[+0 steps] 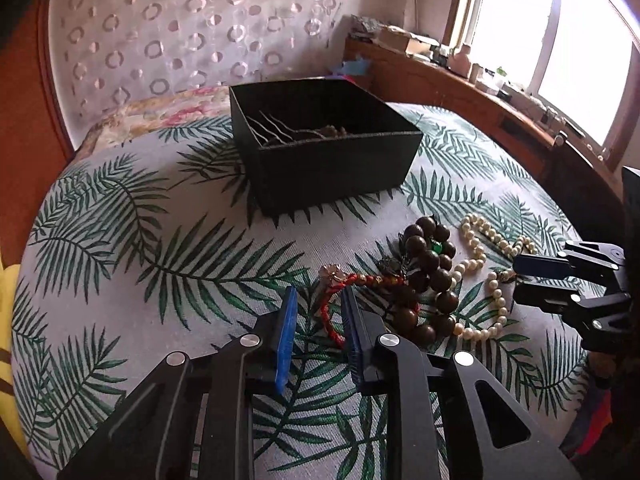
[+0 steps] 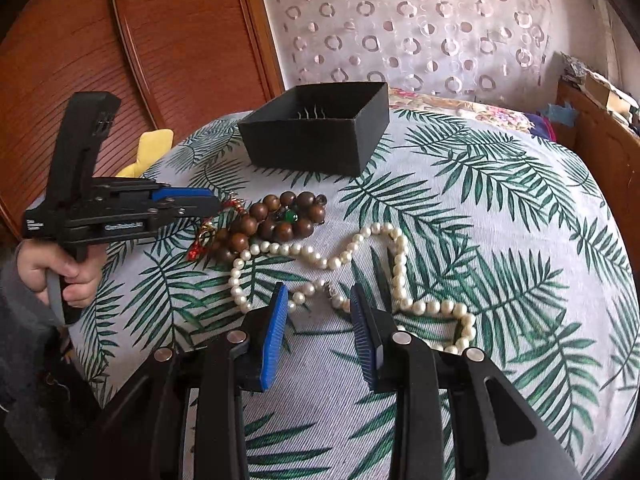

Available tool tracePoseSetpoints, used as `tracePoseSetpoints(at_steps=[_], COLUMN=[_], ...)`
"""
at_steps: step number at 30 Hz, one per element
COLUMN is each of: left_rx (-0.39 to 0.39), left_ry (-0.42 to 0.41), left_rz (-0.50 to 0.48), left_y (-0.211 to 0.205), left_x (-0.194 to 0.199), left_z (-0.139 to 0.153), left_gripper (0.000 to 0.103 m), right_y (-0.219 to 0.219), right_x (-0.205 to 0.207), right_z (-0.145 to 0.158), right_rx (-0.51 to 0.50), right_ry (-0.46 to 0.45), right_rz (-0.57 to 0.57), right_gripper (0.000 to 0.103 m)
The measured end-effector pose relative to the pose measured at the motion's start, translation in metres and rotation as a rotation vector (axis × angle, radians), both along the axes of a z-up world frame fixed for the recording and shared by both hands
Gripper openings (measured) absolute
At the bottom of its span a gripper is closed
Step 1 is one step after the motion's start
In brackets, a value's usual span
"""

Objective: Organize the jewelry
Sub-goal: 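Grasp the red string bracelet with the left gripper and lift it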

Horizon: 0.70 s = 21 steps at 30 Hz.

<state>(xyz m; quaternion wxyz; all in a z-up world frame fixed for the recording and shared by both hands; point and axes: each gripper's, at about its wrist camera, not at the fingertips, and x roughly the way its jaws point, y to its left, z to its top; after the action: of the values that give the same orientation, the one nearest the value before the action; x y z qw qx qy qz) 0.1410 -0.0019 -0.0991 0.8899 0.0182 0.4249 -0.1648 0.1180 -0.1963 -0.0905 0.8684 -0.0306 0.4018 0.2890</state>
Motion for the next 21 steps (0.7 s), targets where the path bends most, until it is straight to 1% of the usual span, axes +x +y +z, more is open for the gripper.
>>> tracePoseSetpoints(at_steps=[5,6,7,8,11,14,21], left_rx=[0.040,0.049,0.058,0.073,0.078,0.040,-0.040], left_ry=[-0.006,-0.009,-0.012,-0.015,-0.025,-0.063,-0.174], left_rz=[-0.011,-0.013,-0.015,-0.022,-0.047,-0.053,-0.041], left_y=[-0.006,-0.007,-0.008,-0.010,-0.014,-0.014,-0.011], left_x=[0.004,0.004,0.006,0.005,0.000,-0.012,-0.038], left_z=[-0.001,-0.001,-0.001,-0.001,0.000,0.011,0.054], left_gripper=[0.021,0.019,0.009,0.002,0.001,0.001,0.001], right_y=[0.000,-0.001,-0.001,-0.002,-0.002,-0.004,-0.001], right_x=[-0.002,-0.002,-0.002,-0.001,-0.001,-0.002,-0.002], right_z=[0.003,0.003,0.003,0.003,0.003,0.002,0.003], right_rx=[0.000,0.003,0.005,0.006,0.009,0.013,-0.007], right_ry=[-0.016,-0.017,-0.017,-0.017,-0.015,-0.013,-0.025], right_rz=[-0.007,-0.007,-0.007,-0.008,-0.009,-0.008,-0.007], right_gripper=[0.035,0.035,0.035,0.035,0.035,0.035,0.035])
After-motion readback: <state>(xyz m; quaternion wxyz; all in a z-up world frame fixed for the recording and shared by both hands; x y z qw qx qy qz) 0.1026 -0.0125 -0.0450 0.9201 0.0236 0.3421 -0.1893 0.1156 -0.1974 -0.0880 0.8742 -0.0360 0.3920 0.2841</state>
